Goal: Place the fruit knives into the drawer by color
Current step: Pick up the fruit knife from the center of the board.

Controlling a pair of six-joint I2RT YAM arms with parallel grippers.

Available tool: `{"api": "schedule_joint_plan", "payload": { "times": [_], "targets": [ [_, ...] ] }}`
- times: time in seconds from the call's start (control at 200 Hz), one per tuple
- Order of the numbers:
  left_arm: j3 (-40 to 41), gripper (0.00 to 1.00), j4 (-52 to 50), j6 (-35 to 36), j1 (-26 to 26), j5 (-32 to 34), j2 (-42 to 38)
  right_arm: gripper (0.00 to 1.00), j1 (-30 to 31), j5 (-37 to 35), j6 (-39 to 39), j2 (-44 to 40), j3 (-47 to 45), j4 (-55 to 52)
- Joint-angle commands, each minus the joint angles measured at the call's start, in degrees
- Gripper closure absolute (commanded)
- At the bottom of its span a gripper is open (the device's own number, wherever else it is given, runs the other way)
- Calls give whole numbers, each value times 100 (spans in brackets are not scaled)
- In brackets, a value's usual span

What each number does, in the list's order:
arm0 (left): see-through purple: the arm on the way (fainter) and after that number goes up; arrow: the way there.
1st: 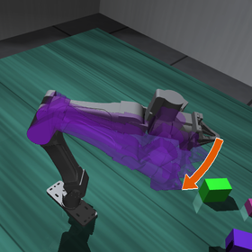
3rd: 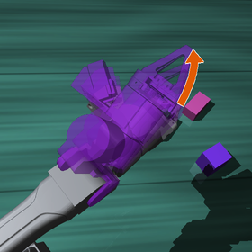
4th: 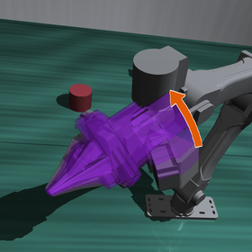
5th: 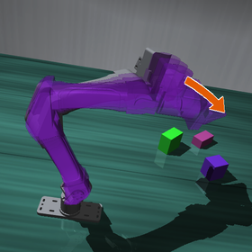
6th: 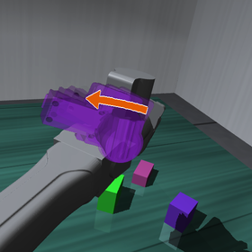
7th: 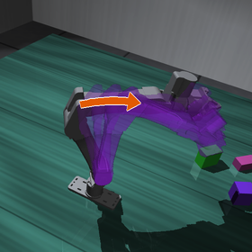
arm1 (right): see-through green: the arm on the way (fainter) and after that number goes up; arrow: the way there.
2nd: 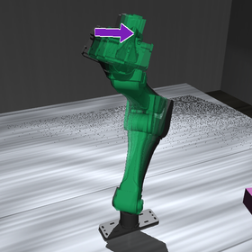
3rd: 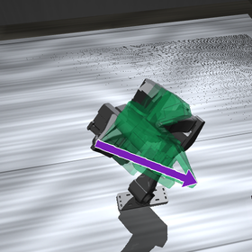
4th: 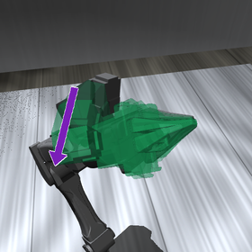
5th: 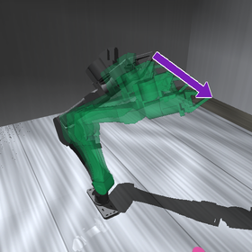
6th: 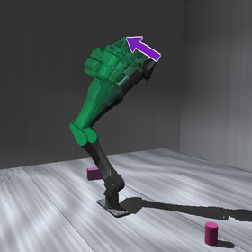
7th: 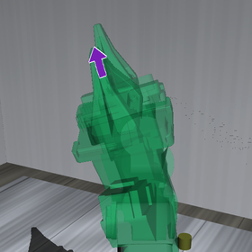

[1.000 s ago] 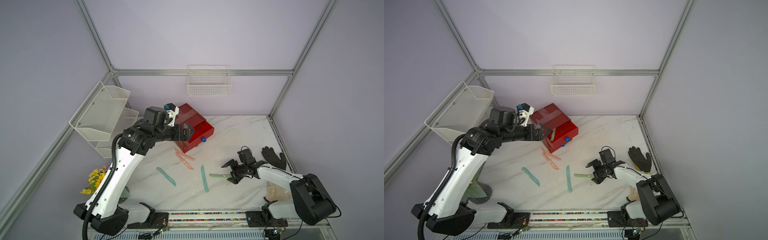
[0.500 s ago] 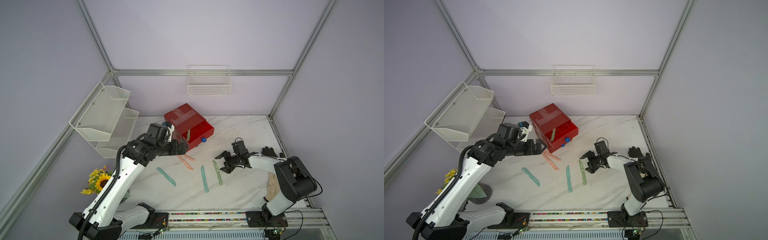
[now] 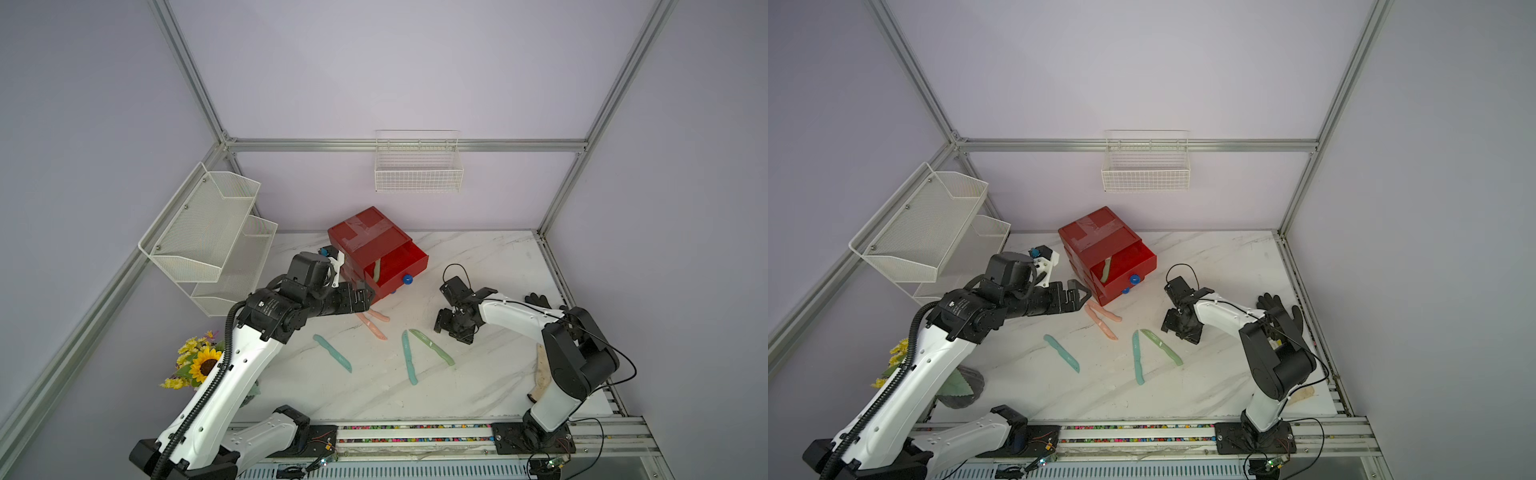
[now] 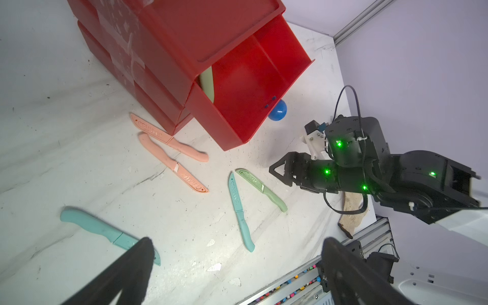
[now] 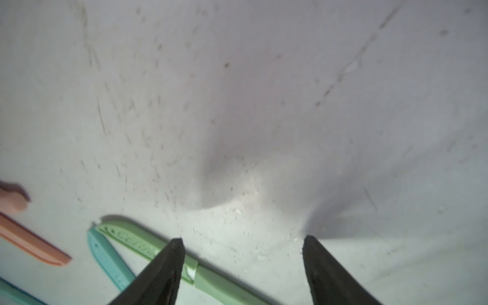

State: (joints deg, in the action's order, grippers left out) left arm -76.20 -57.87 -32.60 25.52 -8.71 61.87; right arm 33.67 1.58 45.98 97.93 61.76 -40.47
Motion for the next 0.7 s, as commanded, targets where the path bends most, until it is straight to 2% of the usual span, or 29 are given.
{"api": "schedule_joint_plan", "payload": {
  "times": [0.0, 0.06, 0.17, 0.425, 0.61, 0.695],
  "targets": [
    [137, 0, 140, -190, -29, -21, -221, 24, 751, -1064, -956, 381, 557, -815],
    [200, 0, 135, -199, -29, -51, -258, 23, 1073, -1498, -1028, 644, 772, -1096],
    [240, 0, 135, -229, -25, -61, -289, 23, 1431, -1823, -1175, 848, 842, -1199],
    [253, 0, 113, -195, -27, -78, -324, 25, 1486, -2130, -1282, 983, 589, -1241],
    [342, 0, 109, -187, -29, -47, -359, 49, 1489, -1769, -1318, 970, 420, -987],
    [376, 0, 111, -185, -29, -34, -368, 55, 1485, -1573, -1157, 837, 228, -856]
  ]
}}
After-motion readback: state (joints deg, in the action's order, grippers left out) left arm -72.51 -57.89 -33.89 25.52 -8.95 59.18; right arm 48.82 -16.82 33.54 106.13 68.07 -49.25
